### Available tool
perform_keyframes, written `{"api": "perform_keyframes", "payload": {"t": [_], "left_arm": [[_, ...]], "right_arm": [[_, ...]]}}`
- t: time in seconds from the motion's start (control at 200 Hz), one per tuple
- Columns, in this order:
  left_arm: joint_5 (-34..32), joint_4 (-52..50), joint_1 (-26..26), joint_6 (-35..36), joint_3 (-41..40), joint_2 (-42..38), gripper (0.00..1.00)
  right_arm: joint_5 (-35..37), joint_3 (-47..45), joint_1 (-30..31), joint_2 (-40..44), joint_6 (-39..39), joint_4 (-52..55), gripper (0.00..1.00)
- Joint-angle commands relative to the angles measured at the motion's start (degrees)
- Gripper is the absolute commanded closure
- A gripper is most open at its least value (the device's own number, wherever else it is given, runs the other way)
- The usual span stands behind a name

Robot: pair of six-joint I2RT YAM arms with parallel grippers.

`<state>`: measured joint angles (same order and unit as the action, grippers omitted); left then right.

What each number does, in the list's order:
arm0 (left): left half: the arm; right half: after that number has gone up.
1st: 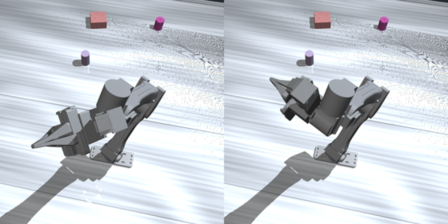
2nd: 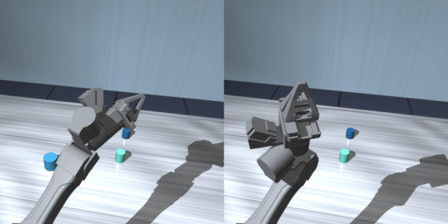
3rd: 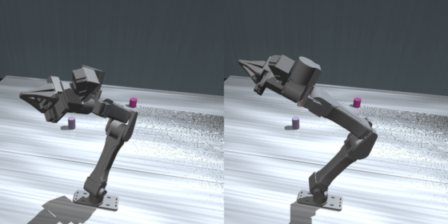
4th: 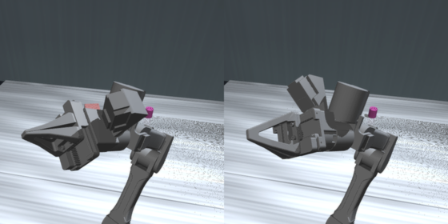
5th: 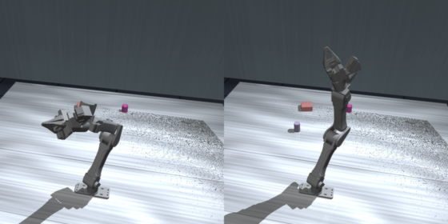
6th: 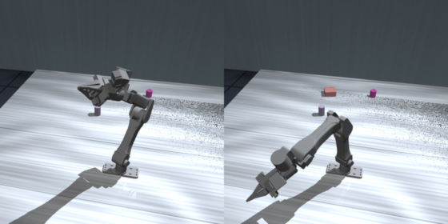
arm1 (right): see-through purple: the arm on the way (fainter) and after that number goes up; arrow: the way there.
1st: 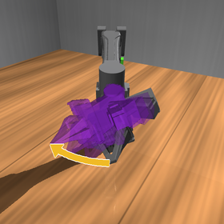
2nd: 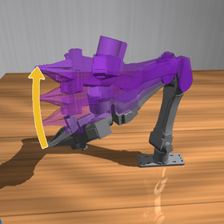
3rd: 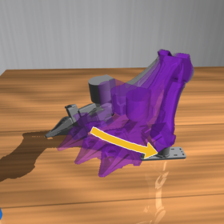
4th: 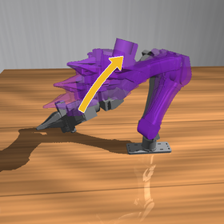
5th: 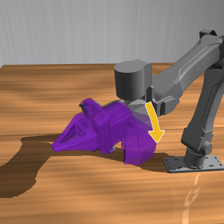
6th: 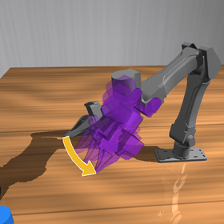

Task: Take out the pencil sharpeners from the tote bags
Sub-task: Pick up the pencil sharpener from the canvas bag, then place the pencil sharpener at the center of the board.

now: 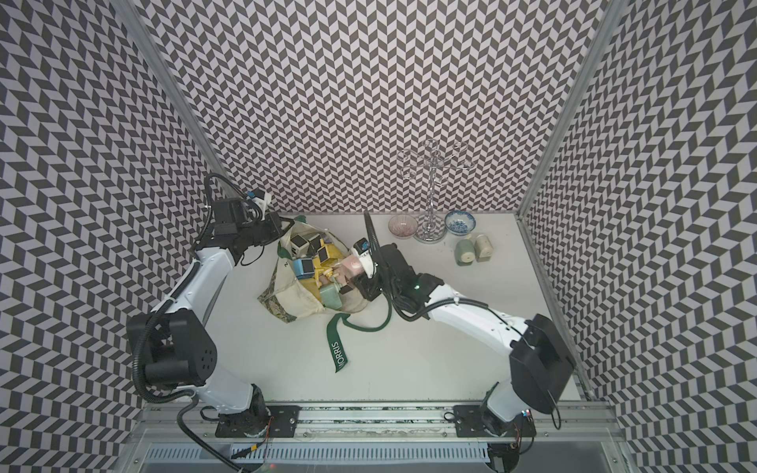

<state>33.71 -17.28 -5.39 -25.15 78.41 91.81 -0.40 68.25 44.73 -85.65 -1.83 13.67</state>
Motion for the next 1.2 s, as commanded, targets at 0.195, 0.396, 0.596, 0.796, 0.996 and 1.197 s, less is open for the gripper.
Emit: {"api": "perform_keyframes", "payload": {"t": [0.195, 0.396, 0.596, 0.796, 0.996, 1.197], "left_arm": [[1.7, 6.2, -0.1, 0.2, 1.5, -2.2, 1.0], [2.4, 6.2, -0.2, -0.2, 1.6, -1.9, 1.0], [2.3, 6.3, -0.4, -0.1, 1.5, -2.3, 1.0], [2.3, 6.3, -0.3, -0.3, 1.5, -2.5, 1.0], [2.2, 6.3, -0.2, -0.2, 1.5, -2.8, 1.0], [2.1, 6.2, -0.2, -0.1, 1.5, -2.8, 1.0]], "right_arm": [[1.9, 5.2, -14.3, 5.5, 0.1, 13.2, 0.69], [2.2, 14.4, -20.3, -3.5, 0.0, 22.0, 0.69], [4.3, 24.6, -22.5, -15.7, 1.5, 32.6, 0.68], [6.0, 31.5, -24.4, -25.2, 1.8, 38.9, 0.68], [6.5, 36.1, -26.1, -31.4, 2.2, 42.3, 0.67], [7.5, 40.7, -27.6, -37.3, 2.7, 45.3, 0.67]]}}
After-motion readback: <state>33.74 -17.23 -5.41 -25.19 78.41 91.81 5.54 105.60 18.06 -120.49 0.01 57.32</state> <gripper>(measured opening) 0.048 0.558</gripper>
